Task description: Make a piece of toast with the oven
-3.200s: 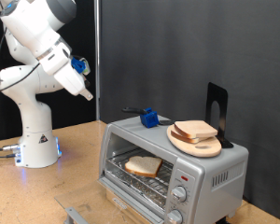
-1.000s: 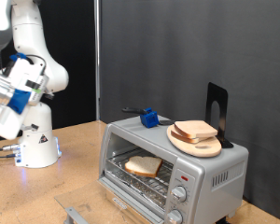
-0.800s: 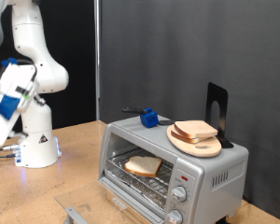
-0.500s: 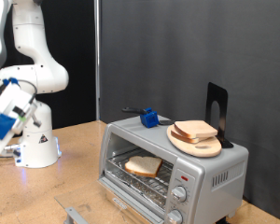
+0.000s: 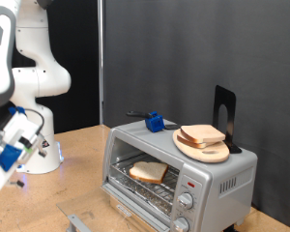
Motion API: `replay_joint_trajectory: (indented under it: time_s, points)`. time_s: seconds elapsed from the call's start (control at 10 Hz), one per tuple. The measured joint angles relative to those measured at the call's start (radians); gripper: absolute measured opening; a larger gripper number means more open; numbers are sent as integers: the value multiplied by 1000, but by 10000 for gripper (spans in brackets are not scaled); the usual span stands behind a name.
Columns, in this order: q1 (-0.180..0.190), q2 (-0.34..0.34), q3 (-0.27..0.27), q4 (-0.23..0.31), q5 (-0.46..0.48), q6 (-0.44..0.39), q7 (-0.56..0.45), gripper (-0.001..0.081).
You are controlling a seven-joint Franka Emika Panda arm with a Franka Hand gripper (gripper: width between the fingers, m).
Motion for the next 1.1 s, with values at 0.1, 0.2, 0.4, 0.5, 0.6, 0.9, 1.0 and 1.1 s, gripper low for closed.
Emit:
replay_joint_trajectory:
  time_s: [0.1, 0.2, 0.4, 0.5, 0.6, 0.9, 1.0, 1.1]
  points:
    - [2, 36, 16, 3, 26, 32, -26, 806]
    - [5, 71, 35, 6, 52, 63, -49, 806]
    - [11, 139, 78, 13, 110, 98, -107, 806]
    - [13, 170, 102, 18, 136, 105, -130, 806]
    - [15, 200, 127, 22, 164, 117, -147, 806]
    - [31, 284, 201, 33, 249, 182, -175, 806]
    - [35, 310, 226, 41, 278, 191, -187, 806]
    - [38, 335, 254, 49, 304, 189, -200, 806]
